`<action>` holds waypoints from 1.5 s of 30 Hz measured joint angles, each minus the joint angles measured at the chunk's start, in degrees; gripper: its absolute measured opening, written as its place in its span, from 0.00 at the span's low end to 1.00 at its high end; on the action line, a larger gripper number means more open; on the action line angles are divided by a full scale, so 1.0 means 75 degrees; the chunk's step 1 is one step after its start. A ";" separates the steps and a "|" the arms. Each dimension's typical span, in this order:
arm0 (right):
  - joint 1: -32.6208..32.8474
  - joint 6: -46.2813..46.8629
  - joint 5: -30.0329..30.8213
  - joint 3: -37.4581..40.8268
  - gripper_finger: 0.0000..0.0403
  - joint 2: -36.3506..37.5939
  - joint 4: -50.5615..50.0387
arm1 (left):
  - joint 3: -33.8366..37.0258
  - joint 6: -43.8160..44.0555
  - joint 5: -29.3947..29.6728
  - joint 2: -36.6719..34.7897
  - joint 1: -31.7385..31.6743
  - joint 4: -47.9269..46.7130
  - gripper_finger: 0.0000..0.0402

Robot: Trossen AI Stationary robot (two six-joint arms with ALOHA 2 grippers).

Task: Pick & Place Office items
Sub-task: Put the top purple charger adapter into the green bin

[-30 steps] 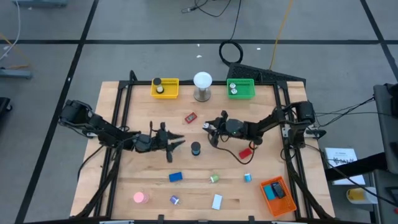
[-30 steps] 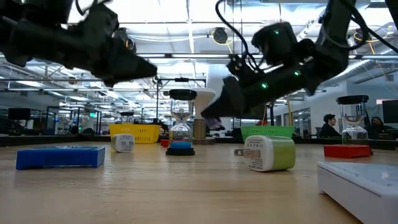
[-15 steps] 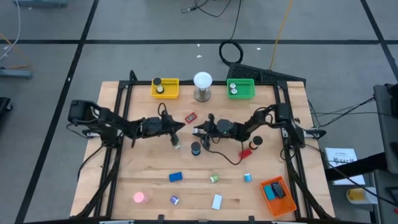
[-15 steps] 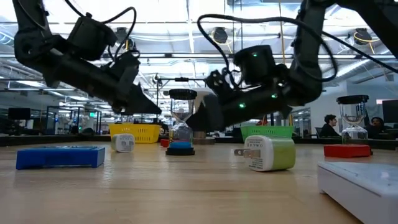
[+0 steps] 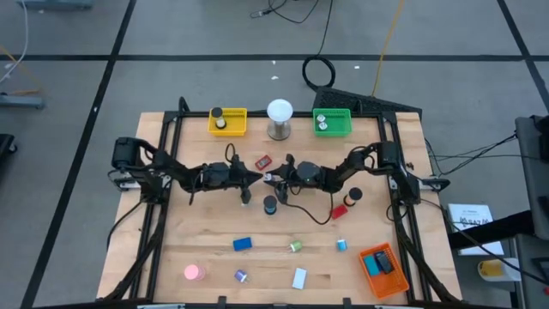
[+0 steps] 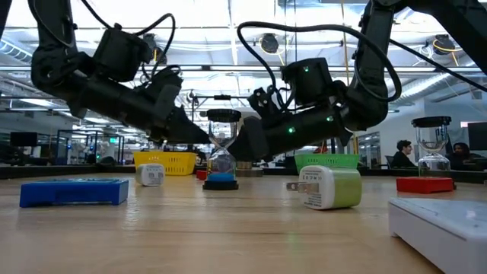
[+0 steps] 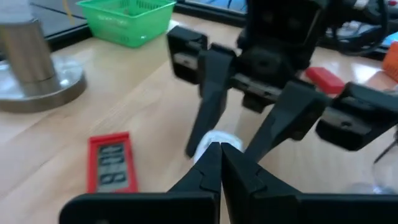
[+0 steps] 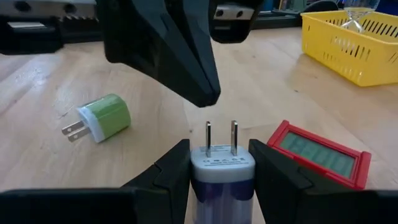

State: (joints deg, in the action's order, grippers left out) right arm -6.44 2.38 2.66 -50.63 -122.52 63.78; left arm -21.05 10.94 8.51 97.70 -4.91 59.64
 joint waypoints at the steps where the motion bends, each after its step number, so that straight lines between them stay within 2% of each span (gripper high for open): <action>1: 0.0000 0.0005 0.0000 0.0000 0.33 0.0000 -0.0016 | -0.0080 -0.0020 -0.0014 0.0054 0.0006 -0.0037 0.01; 5: 0.0003 0.0049 0.0000 0.0006 0.33 0.0000 -0.0090 | -0.0351 -0.0039 0.0012 0.0330 -0.0005 -0.0392 0.01; 14: 0.0006 0.0046 0.0011 0.0006 0.33 0.0000 -0.0088 | -0.0436 0.0037 0.0054 0.0532 -0.0044 -0.0332 0.01; 24: 0.0006 0.0190 0.0032 0.0003 0.49 0.0003 -0.0068 | -0.0438 0.0027 0.0044 0.0535 -0.0038 -0.0320 0.00; 30: 0.0006 0.0168 0.0060 0.0003 0.50 0.0003 -0.0228 | -0.0506 0.0000 0.0044 0.0538 -0.0029 -0.0326 0.00; 33: 0.0009 0.0139 0.0334 0.0003 0.51 0.0019 -0.0463 | -0.0506 -0.0040 0.0047 0.0519 -0.0029 -0.0332 0.01; 39: 0.0007 0.0192 0.0469 0.0000 0.55 0.0771 -0.1199 | -0.0177 -0.0108 0.0065 -0.0043 -0.0029 -0.0320 0.01; 45: 0.0042 0.0596 0.0465 -0.0212 0.54 0.2087 -0.3115 | 0.0505 -0.0147 0.0456 -0.0934 0.0062 -0.0295 0.01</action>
State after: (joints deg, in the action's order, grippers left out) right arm -6.12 6.85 6.15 -52.22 -106.86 40.41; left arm -17.26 9.83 11.93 90.69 -4.44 57.42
